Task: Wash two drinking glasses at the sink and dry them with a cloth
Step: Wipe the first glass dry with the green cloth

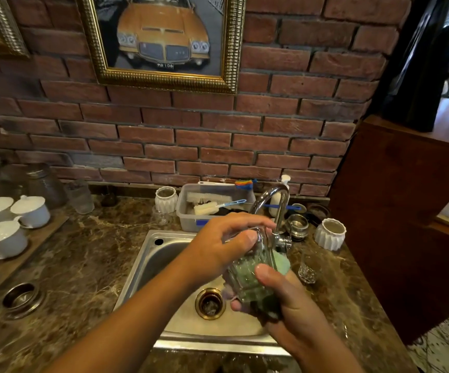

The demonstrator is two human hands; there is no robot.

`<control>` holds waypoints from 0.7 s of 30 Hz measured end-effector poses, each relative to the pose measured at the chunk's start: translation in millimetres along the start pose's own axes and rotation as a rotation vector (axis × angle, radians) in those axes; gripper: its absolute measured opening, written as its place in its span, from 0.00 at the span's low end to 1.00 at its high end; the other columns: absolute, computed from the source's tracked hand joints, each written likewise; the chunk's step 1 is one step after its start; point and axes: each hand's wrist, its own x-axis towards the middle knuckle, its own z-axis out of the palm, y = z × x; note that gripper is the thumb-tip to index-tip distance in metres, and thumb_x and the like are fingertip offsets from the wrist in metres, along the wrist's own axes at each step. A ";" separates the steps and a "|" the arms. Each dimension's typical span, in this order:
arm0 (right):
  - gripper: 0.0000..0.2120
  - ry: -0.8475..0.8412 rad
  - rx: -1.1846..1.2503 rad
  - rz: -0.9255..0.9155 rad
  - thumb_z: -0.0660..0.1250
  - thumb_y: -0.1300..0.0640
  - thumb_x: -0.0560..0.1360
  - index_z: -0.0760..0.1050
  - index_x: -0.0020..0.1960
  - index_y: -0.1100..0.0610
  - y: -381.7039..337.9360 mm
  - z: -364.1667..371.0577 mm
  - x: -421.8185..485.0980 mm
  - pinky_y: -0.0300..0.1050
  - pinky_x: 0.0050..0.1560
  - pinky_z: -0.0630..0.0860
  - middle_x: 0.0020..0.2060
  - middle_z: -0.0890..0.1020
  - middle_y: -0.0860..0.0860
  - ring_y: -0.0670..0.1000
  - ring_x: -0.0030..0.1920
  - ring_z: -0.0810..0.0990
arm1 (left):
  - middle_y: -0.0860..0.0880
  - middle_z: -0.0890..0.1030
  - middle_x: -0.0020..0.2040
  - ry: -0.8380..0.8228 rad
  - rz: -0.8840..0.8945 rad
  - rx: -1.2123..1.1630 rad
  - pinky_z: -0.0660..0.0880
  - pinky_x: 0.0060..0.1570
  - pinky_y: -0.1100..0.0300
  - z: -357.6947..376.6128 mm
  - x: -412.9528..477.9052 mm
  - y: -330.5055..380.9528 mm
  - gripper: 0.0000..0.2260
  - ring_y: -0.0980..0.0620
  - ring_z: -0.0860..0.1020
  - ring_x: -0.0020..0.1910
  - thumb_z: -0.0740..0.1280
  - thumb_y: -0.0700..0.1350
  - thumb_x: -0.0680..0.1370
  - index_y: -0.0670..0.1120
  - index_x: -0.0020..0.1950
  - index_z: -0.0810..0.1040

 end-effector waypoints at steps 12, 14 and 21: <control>0.47 0.400 -1.443 -0.562 0.78 0.46 0.66 0.57 0.78 0.49 -8.8 -1.2 14.6 0.37 0.61 0.75 0.66 0.73 0.42 0.41 0.64 0.73 | 0.55 0.83 0.55 0.242 -0.290 0.115 0.80 0.51 0.59 15.7 8.2 11.3 0.14 0.57 0.81 0.54 0.63 0.61 0.80 0.56 0.60 0.79; 0.48 0.407 -1.435 -0.580 0.78 0.46 0.66 0.57 0.79 0.49 -8.3 1.9 13.8 0.34 0.62 0.71 0.68 0.71 0.42 0.40 0.66 0.71 | 0.56 0.83 0.53 0.286 -0.267 0.151 0.79 0.50 0.61 15.1 6.2 18.3 0.13 0.58 0.81 0.52 0.64 0.60 0.80 0.55 0.58 0.80; 0.42 0.327 -1.194 -0.557 0.80 0.49 0.65 0.63 0.74 0.43 -13.1 10.9 12.9 0.42 0.63 0.77 0.63 0.77 0.38 0.40 0.64 0.76 | 0.56 0.85 0.46 0.394 -0.123 0.098 0.79 0.46 0.66 13.7 1.1 20.8 0.11 0.61 0.81 0.48 0.65 0.57 0.75 0.57 0.52 0.84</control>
